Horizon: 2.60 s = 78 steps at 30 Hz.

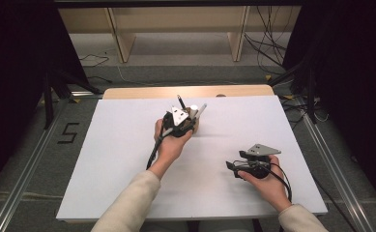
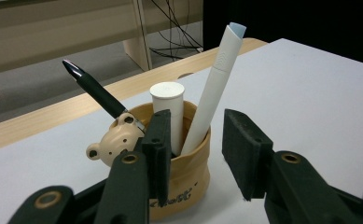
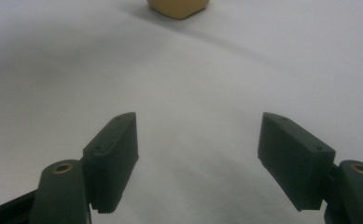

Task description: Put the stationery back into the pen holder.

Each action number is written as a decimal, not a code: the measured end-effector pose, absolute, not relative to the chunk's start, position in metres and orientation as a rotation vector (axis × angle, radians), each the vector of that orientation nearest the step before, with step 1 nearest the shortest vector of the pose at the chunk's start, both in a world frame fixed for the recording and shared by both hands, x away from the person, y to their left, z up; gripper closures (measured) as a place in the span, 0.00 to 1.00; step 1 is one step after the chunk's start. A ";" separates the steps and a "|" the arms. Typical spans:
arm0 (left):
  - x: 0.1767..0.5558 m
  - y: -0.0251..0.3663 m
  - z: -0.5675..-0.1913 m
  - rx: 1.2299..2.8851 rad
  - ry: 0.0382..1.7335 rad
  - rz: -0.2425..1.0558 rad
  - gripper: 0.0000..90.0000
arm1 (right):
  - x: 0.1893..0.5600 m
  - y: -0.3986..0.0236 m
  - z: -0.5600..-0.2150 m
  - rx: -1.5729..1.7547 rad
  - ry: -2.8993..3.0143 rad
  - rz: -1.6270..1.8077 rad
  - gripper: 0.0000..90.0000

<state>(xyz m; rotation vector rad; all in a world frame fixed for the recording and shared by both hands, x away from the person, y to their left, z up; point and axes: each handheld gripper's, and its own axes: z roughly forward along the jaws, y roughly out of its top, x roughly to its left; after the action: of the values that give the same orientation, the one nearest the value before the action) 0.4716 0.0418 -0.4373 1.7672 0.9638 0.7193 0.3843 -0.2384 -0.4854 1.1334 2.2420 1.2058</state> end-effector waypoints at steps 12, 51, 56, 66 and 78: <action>0.461 0.054 -0.437 1.816 0.979 0.654 0.60 | 0.384 -0.238 -0.485 1.129 2.237 1.209 0.32; 0.415 0.081 -0.444 1.955 0.952 0.577 0.40 | 0.384 -0.238 -0.485 1.127 2.236 1.207 0.32; 0.409 0.086 -0.447 1.970 0.951 0.576 0.40 | 0.384 -0.238 -0.485 1.129 2.236 1.207 0.32; 0.398 0.098 -0.449 1.983 0.939 0.570 0.39 | 0.384 -0.238 -0.485 1.129 2.237 1.209 0.32; 0.385 0.124 -0.452 1.994 0.960 0.565 0.38 | 0.384 -0.238 -0.485 1.127 2.235 1.212 0.32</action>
<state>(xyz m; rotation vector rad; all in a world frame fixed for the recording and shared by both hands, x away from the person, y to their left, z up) 0.3853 0.1244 -0.4519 1.9942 0.9602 0.5655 0.3838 -0.2378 -0.4848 1.1266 2.2351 1.2116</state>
